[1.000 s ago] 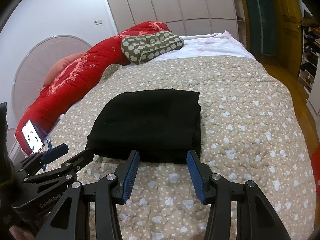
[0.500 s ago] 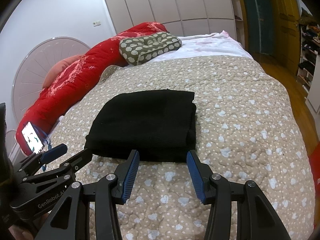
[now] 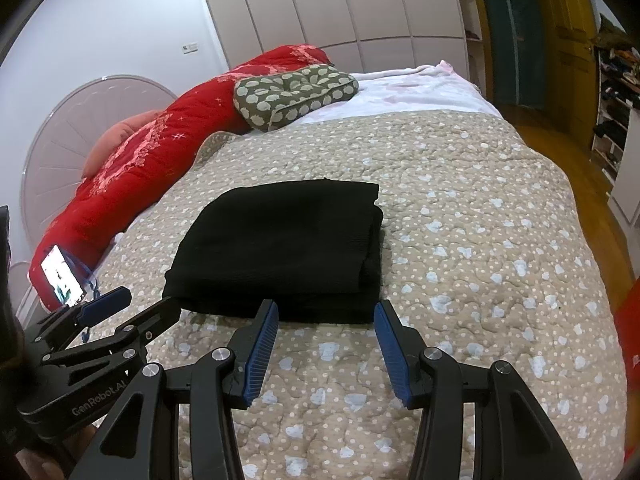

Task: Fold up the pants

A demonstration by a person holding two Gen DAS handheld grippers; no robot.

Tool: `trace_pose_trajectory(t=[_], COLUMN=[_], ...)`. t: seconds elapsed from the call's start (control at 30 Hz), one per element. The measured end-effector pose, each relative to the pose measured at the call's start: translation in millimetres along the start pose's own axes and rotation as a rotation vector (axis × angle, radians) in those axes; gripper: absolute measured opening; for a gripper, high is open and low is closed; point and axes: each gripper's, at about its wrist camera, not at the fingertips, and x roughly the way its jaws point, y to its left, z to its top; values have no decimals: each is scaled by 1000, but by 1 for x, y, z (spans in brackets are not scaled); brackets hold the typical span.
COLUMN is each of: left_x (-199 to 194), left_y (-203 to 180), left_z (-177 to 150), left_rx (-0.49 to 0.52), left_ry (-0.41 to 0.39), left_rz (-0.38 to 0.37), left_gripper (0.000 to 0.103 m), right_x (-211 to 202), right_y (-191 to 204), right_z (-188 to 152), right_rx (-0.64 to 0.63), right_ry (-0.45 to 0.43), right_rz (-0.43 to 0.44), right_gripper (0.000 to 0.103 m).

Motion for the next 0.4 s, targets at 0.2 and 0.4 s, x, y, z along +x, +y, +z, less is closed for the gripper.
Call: trace_pose_trajectory(t=[0.2, 0.4], left_x=[0, -1], left_y=[1, -2], left_z=[0, -1], left_rx=[-1, 20], left_ry=[-1, -24], left_rz=[-5, -7], left_gripper=[70, 70], right_x=[0, 1], right_y=[-2, -7], right_z=[-1, -4], right_rx=[1, 6], right_ry=[2, 2], right_rz=[-3, -18], right_gripper=[49, 49])
